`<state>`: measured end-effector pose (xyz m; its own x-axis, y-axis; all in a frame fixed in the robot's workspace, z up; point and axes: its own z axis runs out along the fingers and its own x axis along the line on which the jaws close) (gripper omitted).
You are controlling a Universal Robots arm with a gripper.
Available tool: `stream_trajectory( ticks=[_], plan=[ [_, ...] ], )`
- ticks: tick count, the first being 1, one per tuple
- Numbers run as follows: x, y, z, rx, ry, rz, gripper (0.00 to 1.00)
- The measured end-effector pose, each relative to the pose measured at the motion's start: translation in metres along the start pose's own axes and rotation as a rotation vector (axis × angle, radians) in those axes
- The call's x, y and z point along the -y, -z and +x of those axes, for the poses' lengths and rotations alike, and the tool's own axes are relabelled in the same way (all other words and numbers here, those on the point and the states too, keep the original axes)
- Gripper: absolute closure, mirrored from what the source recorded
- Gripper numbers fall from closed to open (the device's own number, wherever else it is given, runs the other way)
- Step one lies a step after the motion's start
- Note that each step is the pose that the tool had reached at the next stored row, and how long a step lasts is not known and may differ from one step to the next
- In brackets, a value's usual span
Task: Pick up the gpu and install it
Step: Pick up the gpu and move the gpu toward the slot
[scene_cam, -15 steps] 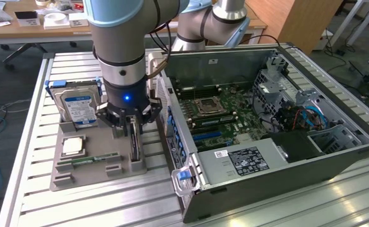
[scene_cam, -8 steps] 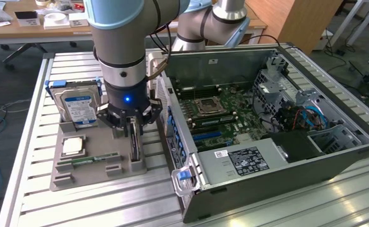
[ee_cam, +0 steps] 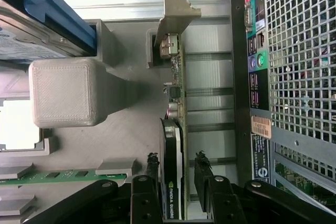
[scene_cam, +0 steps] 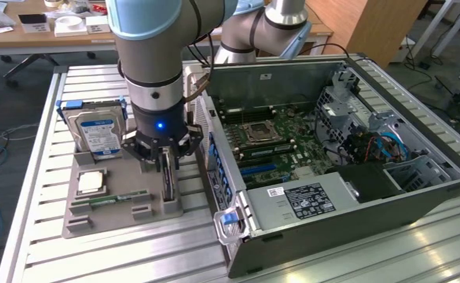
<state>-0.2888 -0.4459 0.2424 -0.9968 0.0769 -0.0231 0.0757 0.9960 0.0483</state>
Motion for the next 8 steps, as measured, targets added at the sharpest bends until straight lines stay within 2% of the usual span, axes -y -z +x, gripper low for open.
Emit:
stream_trajectory(
  ticks=[8],
  plan=[
    [0.0004, -0.0080, 0.0002, -0.0002, 0.000, 0.0000, 0.58]
  ],
)
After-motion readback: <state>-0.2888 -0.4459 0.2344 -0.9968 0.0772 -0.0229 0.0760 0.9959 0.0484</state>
